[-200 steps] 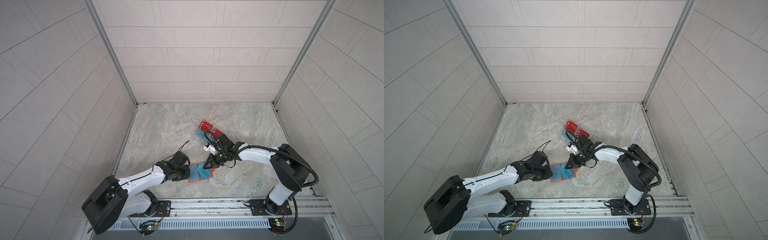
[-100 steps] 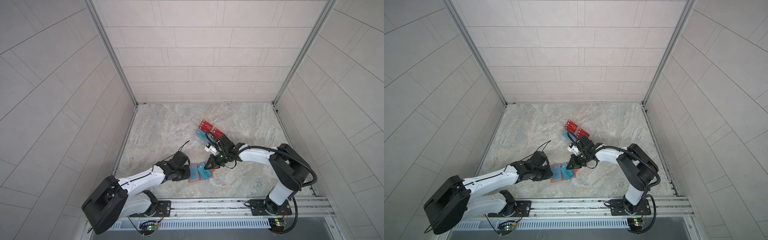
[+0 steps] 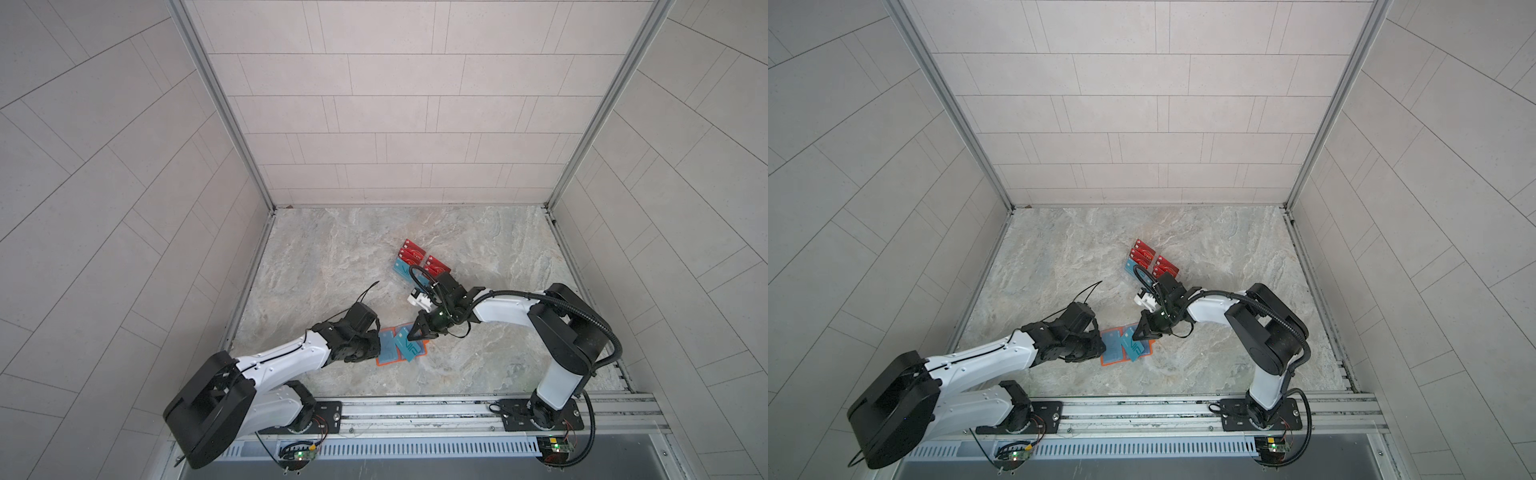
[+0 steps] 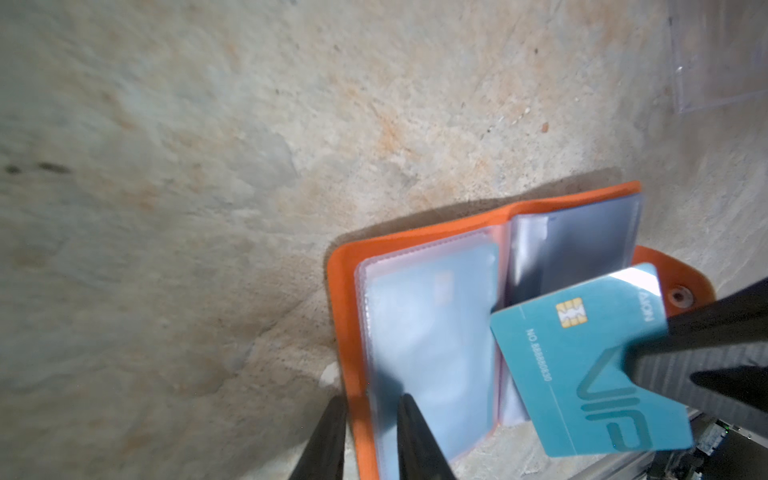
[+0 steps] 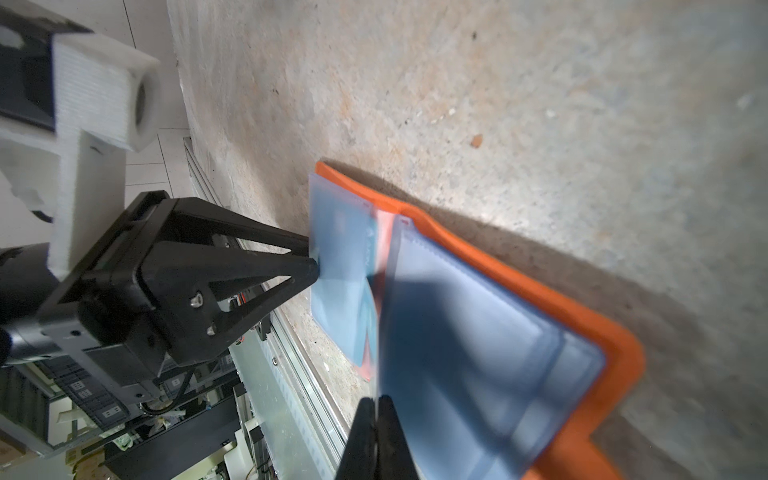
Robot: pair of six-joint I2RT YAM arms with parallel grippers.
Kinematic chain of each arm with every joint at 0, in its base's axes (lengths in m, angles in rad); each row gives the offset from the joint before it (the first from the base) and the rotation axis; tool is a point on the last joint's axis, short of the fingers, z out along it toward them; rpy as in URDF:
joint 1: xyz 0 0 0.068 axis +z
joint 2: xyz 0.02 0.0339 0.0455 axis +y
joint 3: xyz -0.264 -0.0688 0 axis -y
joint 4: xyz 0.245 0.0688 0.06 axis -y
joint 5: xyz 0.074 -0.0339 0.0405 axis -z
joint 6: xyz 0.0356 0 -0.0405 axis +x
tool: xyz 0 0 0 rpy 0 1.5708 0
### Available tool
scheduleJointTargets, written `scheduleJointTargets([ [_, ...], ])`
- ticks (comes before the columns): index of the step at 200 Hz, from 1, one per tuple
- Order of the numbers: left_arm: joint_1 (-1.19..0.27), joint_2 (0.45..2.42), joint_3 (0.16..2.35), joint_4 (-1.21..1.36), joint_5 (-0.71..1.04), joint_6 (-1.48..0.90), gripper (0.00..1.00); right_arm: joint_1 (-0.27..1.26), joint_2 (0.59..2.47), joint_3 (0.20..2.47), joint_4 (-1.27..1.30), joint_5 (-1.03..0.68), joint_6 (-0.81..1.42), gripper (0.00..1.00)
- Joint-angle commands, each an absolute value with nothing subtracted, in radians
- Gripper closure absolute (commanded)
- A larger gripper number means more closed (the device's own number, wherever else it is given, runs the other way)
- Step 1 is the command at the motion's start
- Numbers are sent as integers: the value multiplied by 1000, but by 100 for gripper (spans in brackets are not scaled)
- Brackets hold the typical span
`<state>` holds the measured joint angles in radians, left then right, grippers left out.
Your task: Put the credit cards into the card holder
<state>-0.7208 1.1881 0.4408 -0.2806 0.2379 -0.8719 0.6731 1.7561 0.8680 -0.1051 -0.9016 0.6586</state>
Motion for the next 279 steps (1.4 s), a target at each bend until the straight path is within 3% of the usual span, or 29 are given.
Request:
scheduleJointTargets([
  [1,-725,1185,430,-298,223,-868,73,669,1776,861,-102,-900,644,100],
  [279,-724,1166,418,-296,215,-865,75,685,1684,886,-196,-905,594,100],
])
